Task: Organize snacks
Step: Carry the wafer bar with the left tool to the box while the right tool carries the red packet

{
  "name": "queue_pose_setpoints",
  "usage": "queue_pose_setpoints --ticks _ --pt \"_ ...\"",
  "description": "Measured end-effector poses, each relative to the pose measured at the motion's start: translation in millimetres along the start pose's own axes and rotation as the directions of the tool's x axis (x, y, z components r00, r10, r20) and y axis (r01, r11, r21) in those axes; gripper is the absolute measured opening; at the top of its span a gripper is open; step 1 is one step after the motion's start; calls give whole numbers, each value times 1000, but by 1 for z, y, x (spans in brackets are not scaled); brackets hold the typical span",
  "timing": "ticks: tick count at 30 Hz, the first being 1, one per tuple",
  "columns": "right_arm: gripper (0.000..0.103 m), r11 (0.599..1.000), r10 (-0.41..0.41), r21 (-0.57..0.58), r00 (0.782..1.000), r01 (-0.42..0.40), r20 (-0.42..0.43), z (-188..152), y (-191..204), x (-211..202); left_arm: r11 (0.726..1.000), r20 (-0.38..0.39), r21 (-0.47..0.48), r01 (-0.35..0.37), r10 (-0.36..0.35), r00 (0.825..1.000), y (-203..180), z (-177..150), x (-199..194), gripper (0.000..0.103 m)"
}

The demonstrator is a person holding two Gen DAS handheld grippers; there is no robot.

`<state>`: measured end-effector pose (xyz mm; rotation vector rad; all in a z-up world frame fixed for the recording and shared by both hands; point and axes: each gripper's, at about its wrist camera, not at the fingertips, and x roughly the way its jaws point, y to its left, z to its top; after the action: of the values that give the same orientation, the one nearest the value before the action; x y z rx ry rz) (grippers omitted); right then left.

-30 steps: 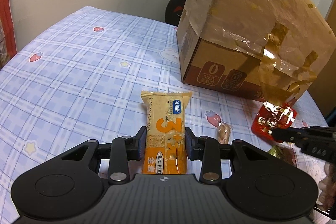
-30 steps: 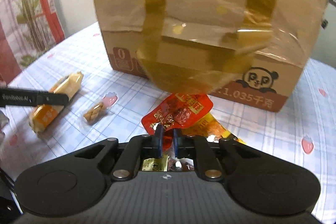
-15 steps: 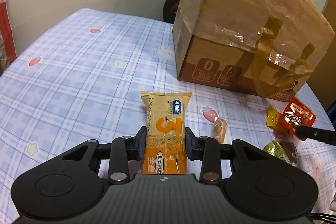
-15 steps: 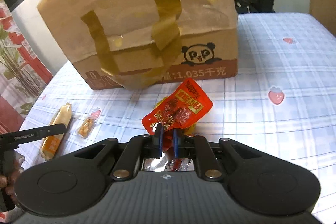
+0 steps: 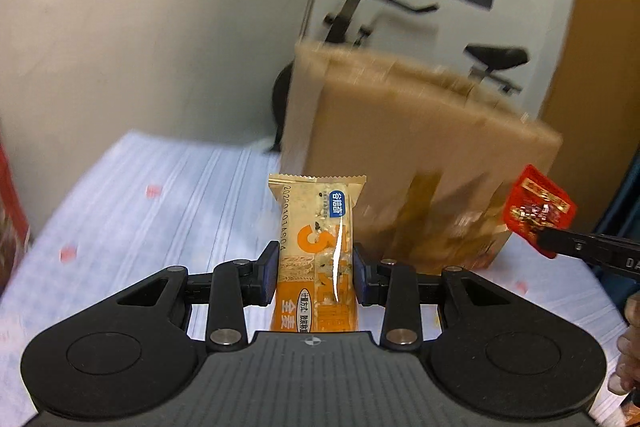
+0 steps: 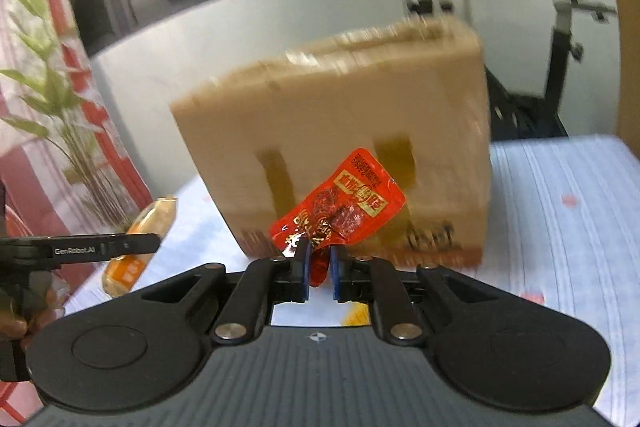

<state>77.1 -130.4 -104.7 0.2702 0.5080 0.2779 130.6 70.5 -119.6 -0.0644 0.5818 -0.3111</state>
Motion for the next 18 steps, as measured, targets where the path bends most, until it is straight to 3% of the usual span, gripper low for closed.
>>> queue_pose_setpoints --ticks 5,9,14,18 --pt "11 999 18 -42 996 -14 84 37 6 -7 998 95 52 34 -39 995 -15 41 -9 39" --pt "11 996 -12 -83 993 22 116 69 8 2 994 153 97 41 -55 987 -31 73 -7 39" --pt "11 995 -48 -83 992 58 115 97 0 25 991 176 127 48 -71 982 -51 109 18 39" --pt "11 996 -77 -37 993 81 89 114 -11 50 988 165 153 -5 -20 986 -61 131 52 39"
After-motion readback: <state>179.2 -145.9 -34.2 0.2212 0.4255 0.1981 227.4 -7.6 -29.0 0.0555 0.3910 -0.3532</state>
